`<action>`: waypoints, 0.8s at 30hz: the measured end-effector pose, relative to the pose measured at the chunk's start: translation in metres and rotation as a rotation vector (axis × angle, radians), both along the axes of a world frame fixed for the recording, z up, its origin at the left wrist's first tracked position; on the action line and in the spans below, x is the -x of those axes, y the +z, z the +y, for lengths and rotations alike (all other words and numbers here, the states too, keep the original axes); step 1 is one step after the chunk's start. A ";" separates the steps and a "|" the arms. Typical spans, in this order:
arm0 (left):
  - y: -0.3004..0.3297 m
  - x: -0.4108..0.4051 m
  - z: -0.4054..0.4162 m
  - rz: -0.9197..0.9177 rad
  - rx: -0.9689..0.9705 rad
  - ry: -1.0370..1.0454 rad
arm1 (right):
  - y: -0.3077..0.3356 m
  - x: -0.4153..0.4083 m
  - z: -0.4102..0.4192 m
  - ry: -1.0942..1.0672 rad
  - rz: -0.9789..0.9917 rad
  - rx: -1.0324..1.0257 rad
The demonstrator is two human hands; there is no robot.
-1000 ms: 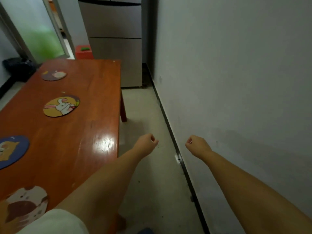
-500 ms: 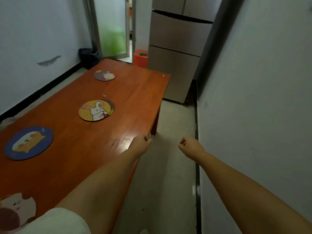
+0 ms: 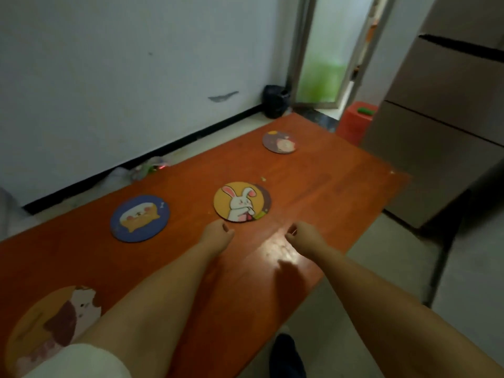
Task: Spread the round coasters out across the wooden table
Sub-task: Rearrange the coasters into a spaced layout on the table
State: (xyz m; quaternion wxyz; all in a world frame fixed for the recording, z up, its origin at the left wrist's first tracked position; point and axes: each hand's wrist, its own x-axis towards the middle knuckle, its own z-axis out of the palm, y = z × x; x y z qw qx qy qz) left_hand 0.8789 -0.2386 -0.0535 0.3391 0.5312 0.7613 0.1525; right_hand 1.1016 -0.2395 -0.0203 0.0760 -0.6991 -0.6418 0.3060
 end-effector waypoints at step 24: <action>-0.030 -0.014 0.115 -0.058 0.197 0.849 | -0.069 0.056 0.223 0.225 0.093 0.273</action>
